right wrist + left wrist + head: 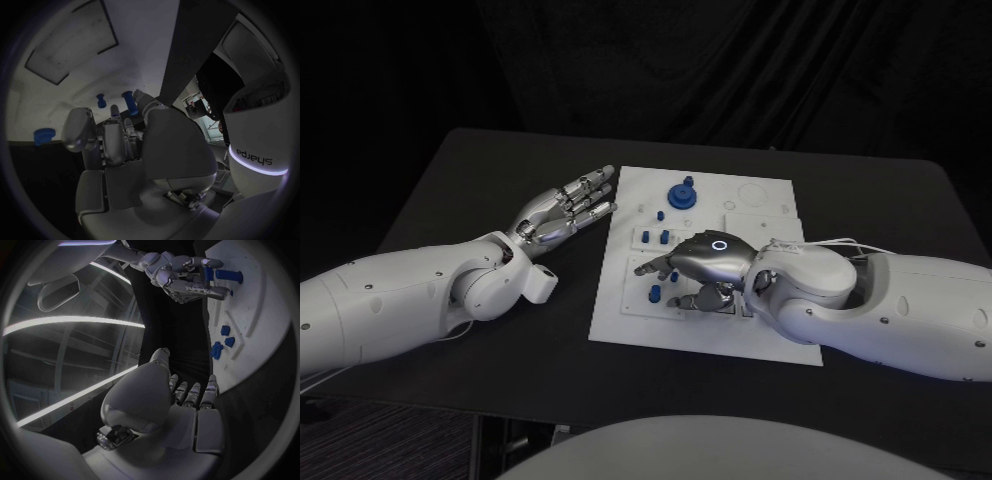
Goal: Assemble the parts on the task board
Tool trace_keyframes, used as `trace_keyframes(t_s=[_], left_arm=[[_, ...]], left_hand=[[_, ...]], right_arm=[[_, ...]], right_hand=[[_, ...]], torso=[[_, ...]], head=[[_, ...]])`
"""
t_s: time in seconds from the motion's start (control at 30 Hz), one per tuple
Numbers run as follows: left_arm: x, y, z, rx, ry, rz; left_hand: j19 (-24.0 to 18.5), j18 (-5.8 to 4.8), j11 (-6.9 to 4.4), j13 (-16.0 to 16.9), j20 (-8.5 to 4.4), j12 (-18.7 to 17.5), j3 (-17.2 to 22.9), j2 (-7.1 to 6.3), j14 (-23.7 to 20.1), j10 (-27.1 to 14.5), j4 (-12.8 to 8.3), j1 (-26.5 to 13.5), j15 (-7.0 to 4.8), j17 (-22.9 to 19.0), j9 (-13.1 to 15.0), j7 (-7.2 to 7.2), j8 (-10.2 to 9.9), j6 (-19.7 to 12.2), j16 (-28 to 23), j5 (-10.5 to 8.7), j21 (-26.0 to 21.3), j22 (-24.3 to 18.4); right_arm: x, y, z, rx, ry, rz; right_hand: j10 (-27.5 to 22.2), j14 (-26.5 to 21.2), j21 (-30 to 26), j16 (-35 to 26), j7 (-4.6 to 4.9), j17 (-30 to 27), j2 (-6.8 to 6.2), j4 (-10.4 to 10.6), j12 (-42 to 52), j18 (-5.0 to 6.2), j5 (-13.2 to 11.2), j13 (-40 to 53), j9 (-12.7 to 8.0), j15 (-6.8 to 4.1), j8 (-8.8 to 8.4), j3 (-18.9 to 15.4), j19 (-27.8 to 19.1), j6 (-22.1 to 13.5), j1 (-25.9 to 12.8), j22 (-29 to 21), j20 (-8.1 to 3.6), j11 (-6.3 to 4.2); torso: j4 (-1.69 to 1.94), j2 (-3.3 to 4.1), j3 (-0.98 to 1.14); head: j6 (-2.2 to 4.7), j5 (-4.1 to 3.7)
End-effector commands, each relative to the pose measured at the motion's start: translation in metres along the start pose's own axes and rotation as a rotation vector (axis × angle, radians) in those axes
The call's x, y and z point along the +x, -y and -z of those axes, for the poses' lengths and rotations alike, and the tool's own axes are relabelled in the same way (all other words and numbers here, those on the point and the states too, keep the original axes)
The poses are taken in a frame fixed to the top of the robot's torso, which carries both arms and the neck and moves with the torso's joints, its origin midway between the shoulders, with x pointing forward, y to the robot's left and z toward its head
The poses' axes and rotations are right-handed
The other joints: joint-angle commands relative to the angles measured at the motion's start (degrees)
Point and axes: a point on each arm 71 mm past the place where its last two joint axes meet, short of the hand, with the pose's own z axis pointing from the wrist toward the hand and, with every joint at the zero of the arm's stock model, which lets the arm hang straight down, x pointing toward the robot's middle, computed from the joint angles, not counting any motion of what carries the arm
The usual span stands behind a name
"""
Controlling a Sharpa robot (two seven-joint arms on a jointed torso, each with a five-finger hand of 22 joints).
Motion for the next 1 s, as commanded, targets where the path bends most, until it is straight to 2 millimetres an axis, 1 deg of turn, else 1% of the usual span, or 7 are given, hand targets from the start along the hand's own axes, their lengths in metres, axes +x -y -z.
trace_keyframes(t_s=[0.03,0.37,0.5,0.57,0.67,0.77,1.0], left_arm=[[0.001,0.001,0.001,0.012,-0.006,0.009],[-0.001,0.001,0.004,0.012,0.004,0.004],[-0.001,0.001,0.004,0.013,0.007,0.002],[-0.001,0.001,0.004,0.013,0.007,0.002],[-0.001,0.001,0.004,0.014,0.006,0.002],[-0.001,0.001,0.004,0.014,0.006,0.003],[-0.002,0.000,0.004,0.012,0.005,0.004]], left_hand=[[-0.1,0.92,0.12,-0.1,0.17,-0.2,0.0,0.29,0.0,-0.1,-0.3,0.1,0.24,-0.1,0.1,0.16,0.3,-0.1,-0.2,0.15,0.1,0.0],[0.0,0.92,0.12,-0.1,0.17,-0.2,0.0,0.29,0.0,-0.1,-0.3,0.1,0.24,-0.1,0.1,0.10,0.3,0.0,-0.2,0.16,0.1,0.0],[0.0,0.93,0.12,-0.1,0.16,-0.2,0.0,0.26,0.1,0.0,-0.3,0.1,0.22,-0.1,0.1,0.03,0.3,0.0,-0.2,0.17,0.1,0.1],[0.0,0.93,0.12,-0.1,0.16,-0.2,0.0,0.26,0.1,0.0,-0.3,0.1,0.22,-0.1,0.1,0.03,0.3,0.0,-0.2,0.17,0.1,0.1],[0.0,0.93,0.12,-0.1,0.16,-0.2,0.0,0.26,0.1,0.0,-0.3,0.1,0.22,-0.1,0.1,0.03,0.3,0.0,-0.2,0.17,0.1,0.1],[0.0,0.93,0.10,-0.1,0.15,-0.2,0.0,0.25,0.0,-0.1,-0.4,0.1,0.21,-0.1,0.1,-0.01,0.3,0.0,-0.2,0.17,0.1,0.0],[0.0,0.93,0.09,-0.1,0.15,-0.2,0.0,0.25,0.0,-0.1,-0.4,0.1,0.20,-0.1,0.1,-0.04,0.3,0.0,-0.2,0.17,0.1,0.0]], right_arm=[[-0.023,0.001,0.010,-0.019,0.152,0.007],[-0.082,0.029,0.059,0.091,0.330,-0.065],[-0.084,0.049,0.075,0.184,0.280,-0.160],[-0.081,0.060,0.083,0.241,0.233,-0.202],[-0.068,0.079,0.096,0.357,0.087,-0.250],[-0.057,0.091,0.107,0.446,-0.004,-0.269],[-0.036,0.102,0.125,0.586,-0.094,-0.194]], right_hand=[[-0.6,-0.2,-0.2,-0.3,0.27,-0.1,0.17,0.1,0.7,0.43,0.2,0.2,0.1,-0.32,0.28,-0.6,-0.4,1.6,0.1,8.7,-0.25,-0.17],[2.4,-0.1,0.5,0.0,4.86,-0.1,1.92,0.4,7.3,0.31,0.2,1.6,1.5,-0.31,4.23,-0.2,-0.3,15.6,2.2,8.8,-0.38,-0.81],[11.2,-0.4,0.1,-0.6,5.34,-1.1,2.64,-0.8,15.7,0.51,0.1,5.7,3.2,-1.70,7.19,1.0,-0.5,22.0,4.2,8.6,-1.22,-3.88],[14.0,-0.4,0.1,-0.7,4.80,-1.2,2.34,-1.3,21.4,0.40,0.0,9.3,4.2,-3.05,8.62,0.5,-0.6,24.7,4.2,8.6,-1.96,-5.26],[26.4,2.6,0.1,2.9,3.20,4.8,3.13,0.1,72.6,0.15,-0.1,64.8,6.6,-4.73,10.20,-2.3,-0.1,26.8,0.6,8.7,-4.28,-8.46],[34.1,4.5,6.9,7.4,2.94,13.5,3.94,4.0,83.0,-0.95,0.1,82.0,8.3,-4.36,11.24,-4.6,2.8,26.7,-5.7,10.4,-4.09,-7.16],[36.3,5.9,19.4,10.4,1.12,19.0,2.05,9.3,85.1,-3.27,4.8,86.0,15.8,-6.27,16.62,-7.4,7.4,26.3,-16.0,13.5,-5.88,-9.18]], torso=[[0.07,-0.04,0.03],[-0.04,-0.10,0.02],[-0.02,-0.01,0.02],[-0.08,0.00,0.04],[-0.05,0.02,-0.03],[-0.05,-0.01,-0.12],[-0.28,-0.02,-0.17]], head=[[-0.01,0.11],[-0.01,0.01],[-0.01,-0.45],[-0.01,-0.44],[-0.01,-0.42],[-0.01,-0.19],[-0.01,-0.49]])
